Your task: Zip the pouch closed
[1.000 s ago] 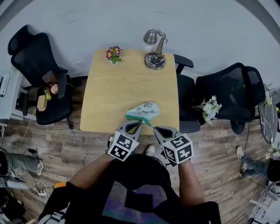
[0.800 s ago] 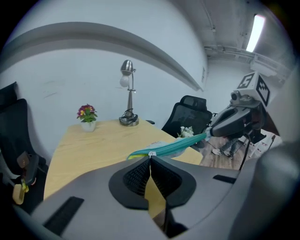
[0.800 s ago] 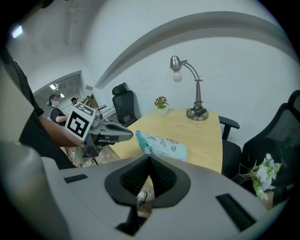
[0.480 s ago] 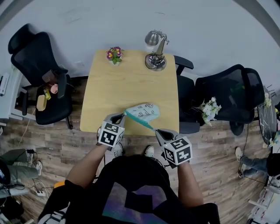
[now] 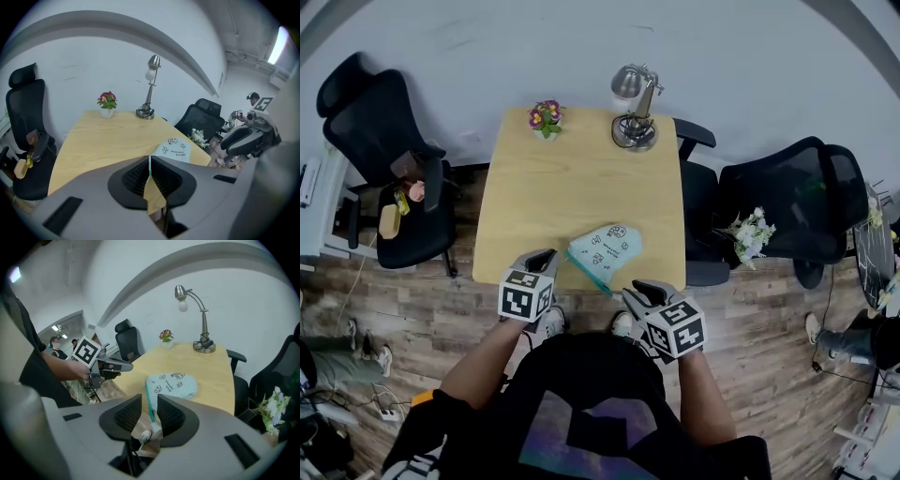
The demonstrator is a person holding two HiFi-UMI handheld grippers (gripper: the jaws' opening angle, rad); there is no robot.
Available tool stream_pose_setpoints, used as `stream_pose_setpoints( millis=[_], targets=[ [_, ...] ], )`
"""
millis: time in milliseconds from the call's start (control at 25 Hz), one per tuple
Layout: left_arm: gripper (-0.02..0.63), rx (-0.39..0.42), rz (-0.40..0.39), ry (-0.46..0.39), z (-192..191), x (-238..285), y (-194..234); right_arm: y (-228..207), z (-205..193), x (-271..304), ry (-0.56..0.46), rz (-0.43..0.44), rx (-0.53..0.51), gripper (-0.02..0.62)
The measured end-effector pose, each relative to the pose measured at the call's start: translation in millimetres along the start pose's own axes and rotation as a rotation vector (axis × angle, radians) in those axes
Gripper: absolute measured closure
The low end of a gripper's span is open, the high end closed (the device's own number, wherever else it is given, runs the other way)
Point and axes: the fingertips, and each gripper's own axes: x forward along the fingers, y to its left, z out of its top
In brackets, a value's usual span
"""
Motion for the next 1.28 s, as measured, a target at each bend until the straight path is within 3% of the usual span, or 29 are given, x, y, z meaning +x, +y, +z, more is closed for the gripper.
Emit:
stream_pose_setpoints(
  millis=[160, 400, 640, 1000, 1280],
  targets=[
    [0.591, 0.031, -0.022, -0.146, 49.0, -25.2, -21.4, -13.1, 43.9, -24.5, -0.142, -0.098, -0.028, 0.482],
    [0.591, 0.141, -0.057, -0.391, 133.1, -76.5, -74.6, -15.7, 117.6, -75.6, -0.385, -0.265, -0.081, 0.554],
    [0.592, 0.158, -0.085, -0.530, 174.8, -120.4, -106.7, 5.3, 158.6, -113.3, -0.535, -0.294, -0.124, 0.577],
    [0.592, 0.248, -0.091, -0.535, 169.9, -142.3, -137.2, 28.5, 173.7, -126.7, -0.602, -0.322, -0.151, 0.578],
    [0.592, 0.218, -0.100, -0.522, 161.7, -139.6, -144.5, 30.4, 165.4, -124.5, -0.610, -0.335, -0.121, 0.580]
  ],
)
